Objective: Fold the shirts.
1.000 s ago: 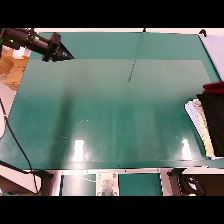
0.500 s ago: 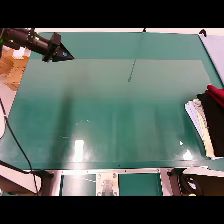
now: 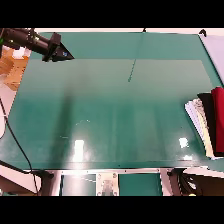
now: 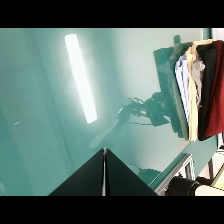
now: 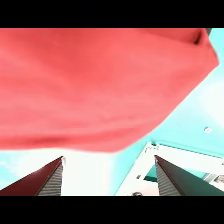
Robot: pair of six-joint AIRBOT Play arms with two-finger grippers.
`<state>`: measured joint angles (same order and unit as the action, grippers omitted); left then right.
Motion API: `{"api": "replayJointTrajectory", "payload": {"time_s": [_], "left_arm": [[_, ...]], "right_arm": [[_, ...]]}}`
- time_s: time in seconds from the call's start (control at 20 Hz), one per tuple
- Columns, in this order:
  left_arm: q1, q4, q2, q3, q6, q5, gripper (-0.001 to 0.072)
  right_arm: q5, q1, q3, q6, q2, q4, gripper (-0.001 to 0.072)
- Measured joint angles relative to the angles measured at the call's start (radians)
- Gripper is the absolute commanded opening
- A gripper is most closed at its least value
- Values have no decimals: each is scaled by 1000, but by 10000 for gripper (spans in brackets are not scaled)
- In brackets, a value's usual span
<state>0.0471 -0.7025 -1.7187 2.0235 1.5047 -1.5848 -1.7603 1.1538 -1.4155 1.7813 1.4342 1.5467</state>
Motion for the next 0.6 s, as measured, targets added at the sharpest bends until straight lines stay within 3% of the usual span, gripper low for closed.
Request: {"api": "replayJointTrajectory", "payload": {"time_s": [0.05,0.1,0.15,0.2,0.6], "left_arm": [[0,0,0,0,-6,2,24],[0,0,0,0,-12,3,24],[0,0,0,0,-20,6,23],[0,0,0,0,-28,8,23],[0,-62,113,-69,-60,10,23]], "right_arm": [[4,0,2,0,0,5,605],[5,-2,-7,0,1,4,442],[8,-8,-25,4,2,-7,107],[11,-19,-50,5,2,-36,20],[167,-371,-299,-96,-34,-372,14]]}}
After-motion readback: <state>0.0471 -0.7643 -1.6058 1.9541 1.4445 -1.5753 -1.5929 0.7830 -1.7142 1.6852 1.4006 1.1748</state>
